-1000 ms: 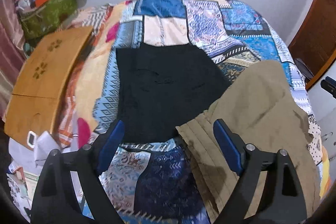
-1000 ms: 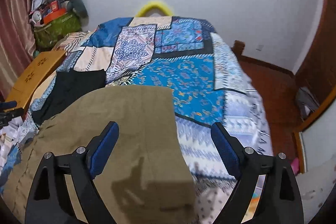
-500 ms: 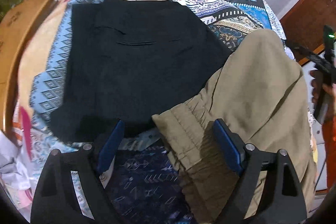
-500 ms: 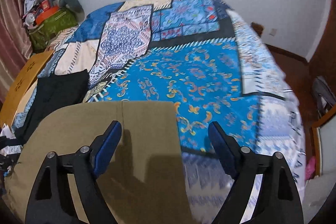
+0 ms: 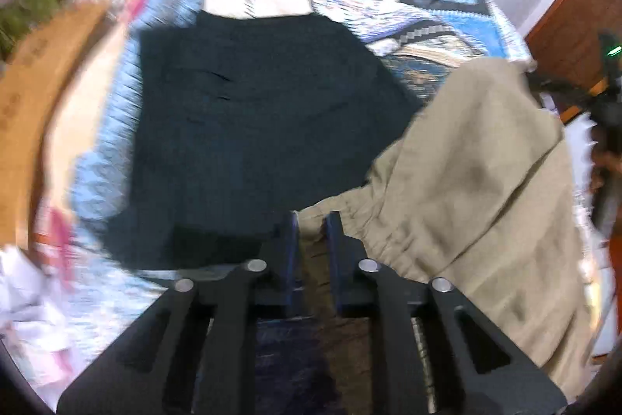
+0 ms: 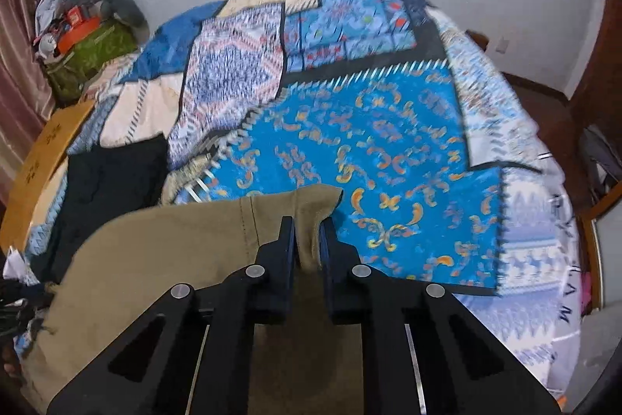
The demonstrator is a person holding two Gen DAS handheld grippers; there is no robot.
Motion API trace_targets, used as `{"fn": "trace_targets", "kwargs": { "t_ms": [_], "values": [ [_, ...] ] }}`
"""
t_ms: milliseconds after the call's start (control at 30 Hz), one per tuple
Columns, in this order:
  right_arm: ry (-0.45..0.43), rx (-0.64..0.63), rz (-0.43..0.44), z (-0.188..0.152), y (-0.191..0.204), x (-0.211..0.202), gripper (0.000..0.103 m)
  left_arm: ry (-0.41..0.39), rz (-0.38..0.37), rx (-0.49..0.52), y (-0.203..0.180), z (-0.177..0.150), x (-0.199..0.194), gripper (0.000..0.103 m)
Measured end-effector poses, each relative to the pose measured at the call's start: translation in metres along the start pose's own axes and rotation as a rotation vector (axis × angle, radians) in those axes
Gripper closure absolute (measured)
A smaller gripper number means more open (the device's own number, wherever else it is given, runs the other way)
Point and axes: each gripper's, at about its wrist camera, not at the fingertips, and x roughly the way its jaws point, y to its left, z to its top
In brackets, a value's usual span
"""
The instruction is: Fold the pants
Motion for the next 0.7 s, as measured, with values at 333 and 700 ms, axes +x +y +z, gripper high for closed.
{"fn": "trace_targets", "kwargs": {
  "t_ms": [333, 700],
  "values": [
    [-0.161, -0.084, -0.028, 0.014, 0.014, -0.126, 0.094, -0.148, -0.017, -0.048, 0.003, 0.011, -0.094, 0.095],
    [-0.366, -0.006, -0.043, 0.005, 0.013, -0.247, 0.094, -0.332, 0.034, 0.016, -0.044, 0.012, -0.218, 0.096]
  ]
}}
